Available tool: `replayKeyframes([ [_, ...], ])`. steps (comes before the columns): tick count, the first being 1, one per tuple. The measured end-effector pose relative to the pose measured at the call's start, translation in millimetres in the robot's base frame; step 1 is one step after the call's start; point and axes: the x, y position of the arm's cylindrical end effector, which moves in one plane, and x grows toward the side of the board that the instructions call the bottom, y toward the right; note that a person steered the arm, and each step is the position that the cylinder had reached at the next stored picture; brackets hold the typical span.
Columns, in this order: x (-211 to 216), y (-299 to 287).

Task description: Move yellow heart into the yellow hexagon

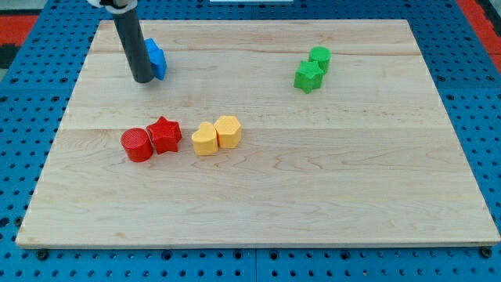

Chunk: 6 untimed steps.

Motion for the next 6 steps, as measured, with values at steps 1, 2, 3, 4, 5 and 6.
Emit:
replayKeyframes([
  [1,53,55],
  [2,81,117],
  [3,82,109],
  [4,82,109],
  [5,81,106],
  [6,84,83],
])
